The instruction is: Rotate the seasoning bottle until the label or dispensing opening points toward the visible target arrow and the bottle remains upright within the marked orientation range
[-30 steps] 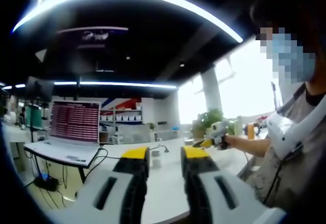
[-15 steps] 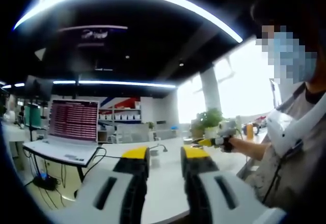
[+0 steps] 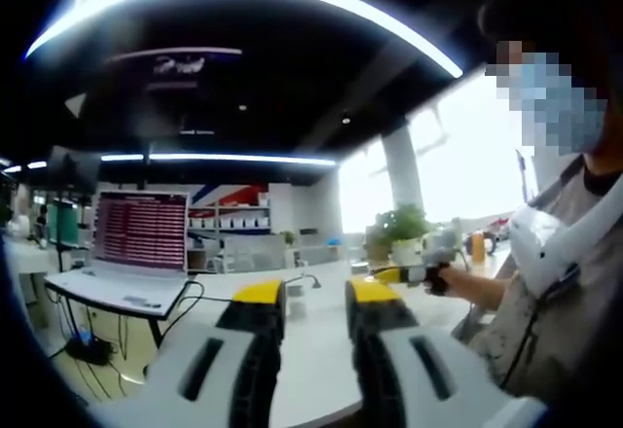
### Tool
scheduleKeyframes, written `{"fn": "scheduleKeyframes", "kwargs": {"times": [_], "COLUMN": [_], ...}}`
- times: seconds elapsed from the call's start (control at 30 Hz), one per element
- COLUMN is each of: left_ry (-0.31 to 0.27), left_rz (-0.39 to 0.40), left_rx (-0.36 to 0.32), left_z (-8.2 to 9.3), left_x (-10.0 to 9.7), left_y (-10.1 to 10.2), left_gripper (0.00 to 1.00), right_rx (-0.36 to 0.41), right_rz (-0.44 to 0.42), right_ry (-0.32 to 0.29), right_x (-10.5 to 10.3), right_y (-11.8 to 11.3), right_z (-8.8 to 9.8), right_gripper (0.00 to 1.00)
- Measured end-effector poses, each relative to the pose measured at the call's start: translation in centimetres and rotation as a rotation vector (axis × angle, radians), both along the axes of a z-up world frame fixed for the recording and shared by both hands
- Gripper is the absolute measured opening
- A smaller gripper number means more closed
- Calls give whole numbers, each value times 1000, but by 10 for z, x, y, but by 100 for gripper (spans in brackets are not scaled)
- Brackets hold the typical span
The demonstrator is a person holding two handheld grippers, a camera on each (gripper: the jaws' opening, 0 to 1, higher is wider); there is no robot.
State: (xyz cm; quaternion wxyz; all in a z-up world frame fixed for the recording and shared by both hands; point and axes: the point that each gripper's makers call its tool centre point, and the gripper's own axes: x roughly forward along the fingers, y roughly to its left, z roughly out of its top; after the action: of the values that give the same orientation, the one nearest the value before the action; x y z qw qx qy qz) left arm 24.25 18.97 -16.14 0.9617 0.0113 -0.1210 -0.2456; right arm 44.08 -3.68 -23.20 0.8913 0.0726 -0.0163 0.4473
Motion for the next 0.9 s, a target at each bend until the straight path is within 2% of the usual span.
{"fn": "scheduleKeyframes", "kwargs": {"times": [0.13,0.33,0.43,0.47,0.53,0.9], "left_ry": [-2,0,-2,-4,-6,-8], "left_rz": [6,12,15,16,18,24], "left_rx": [-2,-1,-3,-4,-6,-5], "left_z": [1,-1,-1,0,1,1], "left_x": [0,1,0,0,-1,-3], "left_y": [3,5,7,7,9,14], "left_gripper": [26,26,26,26,26,26], "right_rx": [-47,-61,-52,-39,-37,-101], "right_rz": [-19,-28,0,40,23,116], "right_ry": [3,9,18,30,27,40], "right_x": [6,9,8,3,7,2], "right_y": [0,-2,1,6,4,7], "right_z": [-8,-11,-11,-11,-11,-12], "right_gripper": [52,48,43,41,40,39]}}
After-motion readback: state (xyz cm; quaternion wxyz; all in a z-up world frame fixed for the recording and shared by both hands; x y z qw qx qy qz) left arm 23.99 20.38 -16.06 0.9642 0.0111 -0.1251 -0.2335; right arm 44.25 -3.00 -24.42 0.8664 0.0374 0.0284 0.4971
